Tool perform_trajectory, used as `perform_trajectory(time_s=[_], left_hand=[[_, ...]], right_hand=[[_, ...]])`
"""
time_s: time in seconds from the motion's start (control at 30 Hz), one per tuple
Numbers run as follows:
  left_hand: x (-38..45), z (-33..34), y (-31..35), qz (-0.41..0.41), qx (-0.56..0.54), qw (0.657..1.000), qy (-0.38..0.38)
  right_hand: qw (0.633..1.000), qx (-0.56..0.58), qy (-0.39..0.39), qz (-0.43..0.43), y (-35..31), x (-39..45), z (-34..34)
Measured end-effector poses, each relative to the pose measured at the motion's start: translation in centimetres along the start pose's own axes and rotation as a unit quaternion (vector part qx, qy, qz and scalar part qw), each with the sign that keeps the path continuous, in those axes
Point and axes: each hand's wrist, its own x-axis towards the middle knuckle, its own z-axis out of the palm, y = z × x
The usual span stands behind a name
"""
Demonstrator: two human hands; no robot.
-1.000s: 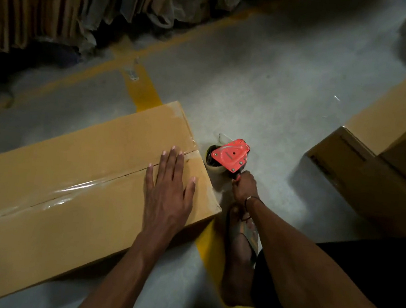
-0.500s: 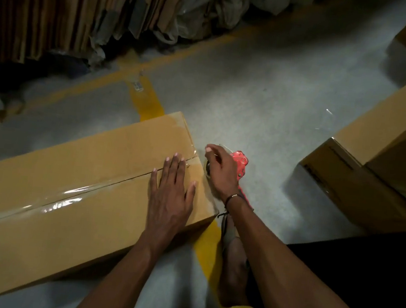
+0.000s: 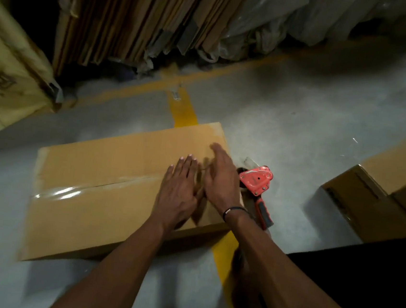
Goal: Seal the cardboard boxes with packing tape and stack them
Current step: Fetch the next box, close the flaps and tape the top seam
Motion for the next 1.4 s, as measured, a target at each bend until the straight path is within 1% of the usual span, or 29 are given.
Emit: perform_trajectory(time_s=[0.07,0.1,0.17,0.3,0.43,0.6,0.7,0.77,0.8,0.87,0.93,1.0,1.03,1.2,1.27,1.33,1.4], left_hand=[[-1.3,0.1,-2.4,0.017,0.002,1.000,-0.016],[-1.9,0.1,-3.5,0.026,0.014,0.999,-0.022],[-3.2,-0.3,-5.3,0.041,0.037,0.998,-0.025],[-5.0,-1.1,-7.8,0.049,0.066,0.996,-0.028],[-7.5,-0.8,-10.3,0.044,0.070,0.996,-0.027],[-10.3,-1.1,-13.6,0.059,0.088,0.994,-0.037],[-11.2,-2.2,-13.9,0.049,0.059,0.997,0.013],[-11.5,-2.9,-14.2,0.021,0.020,0.999,0.038],[-11.5,-3.2,-14.4,0.007,0.008,0.999,0.040],[-11.5,-3.5,-15.5,-0.009,0.009,1.000,0.013],[-11.6,-3.7,-16.9,-0.005,0.041,0.998,-0.039],[-12.1,-3.6,-18.0,0.008,0.063,0.994,-0.086],[-12.4,-3.5,-18.3,0.012,0.066,0.993,-0.097],[-15.1,-2.9,-18.8,0.019,0.056,0.993,-0.103],[-16.3,-2.9,-19.4,0.026,0.077,0.991,-0.105],[-17.3,-3.3,-19.8,0.027,0.054,0.995,-0.083],[-18.0,-4.1,-20.2,0.020,-0.007,0.999,-0.041]], right_hand=[[0.992,-0.015,-0.112,-0.054,-1.8,-0.9,2.4],[0.986,-0.037,-0.144,-0.074,-2.0,-1.4,3.7],[0.976,-0.093,-0.174,-0.097,-1.7,-2.7,5.7],[0.954,-0.181,-0.195,-0.134,-0.6,-3.6,6.6],[0.938,-0.227,-0.217,-0.146,-0.4,-3.4,6.5],[0.935,-0.245,-0.212,-0.144,-0.9,-3.5,6.5],[0.932,-0.239,-0.214,-0.167,-2.3,-3.5,6.9],[0.931,-0.202,-0.238,-0.191,-4.0,-3.9,7.8],[0.927,-0.184,-0.255,-0.204,-4.9,-4.2,8.4],[0.914,-0.166,-0.289,-0.232,-6.4,-4.5,9.6],[0.893,-0.182,-0.326,-0.252,-7.4,-4.4,10.5],[0.873,-0.210,-0.362,-0.251,-7.9,-4.1,10.8],[0.865,-0.220,-0.376,-0.248,-8.0,-4.0,10.7],[0.819,-0.272,-0.432,-0.263,-8.4,-3.1,9.8],[0.801,-0.308,-0.431,-0.280,-8.8,-2.9,9.8],[0.793,-0.327,-0.422,-0.294,-9.2,-3.2,10.0],[0.799,-0.310,-0.425,-0.293,-9.8,-3.5,9.9]])
